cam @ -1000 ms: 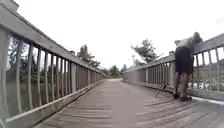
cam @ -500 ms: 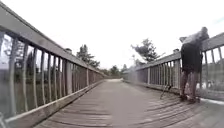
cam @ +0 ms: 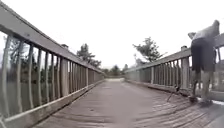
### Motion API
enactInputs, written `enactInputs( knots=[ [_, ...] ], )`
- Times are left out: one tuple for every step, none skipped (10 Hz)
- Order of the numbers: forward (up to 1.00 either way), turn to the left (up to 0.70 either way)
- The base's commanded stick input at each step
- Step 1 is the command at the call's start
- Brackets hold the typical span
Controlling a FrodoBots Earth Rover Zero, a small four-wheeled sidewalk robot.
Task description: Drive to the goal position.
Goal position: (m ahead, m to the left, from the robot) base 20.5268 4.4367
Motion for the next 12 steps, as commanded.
enactInputs(
  knots=[
    [0.45,0.00],
    [0.45,0.00],
    [0.45,0.00],
    [0.45,0.00],
    [0.45,0.00],
    [0.45,0.00],
    [0.45,0.00],
    [0.45,0.00],
    [0.45,0.00],
    [0.45,0.00],
    [0.45,0.00],
    [0.45,0.00]
  ],
)
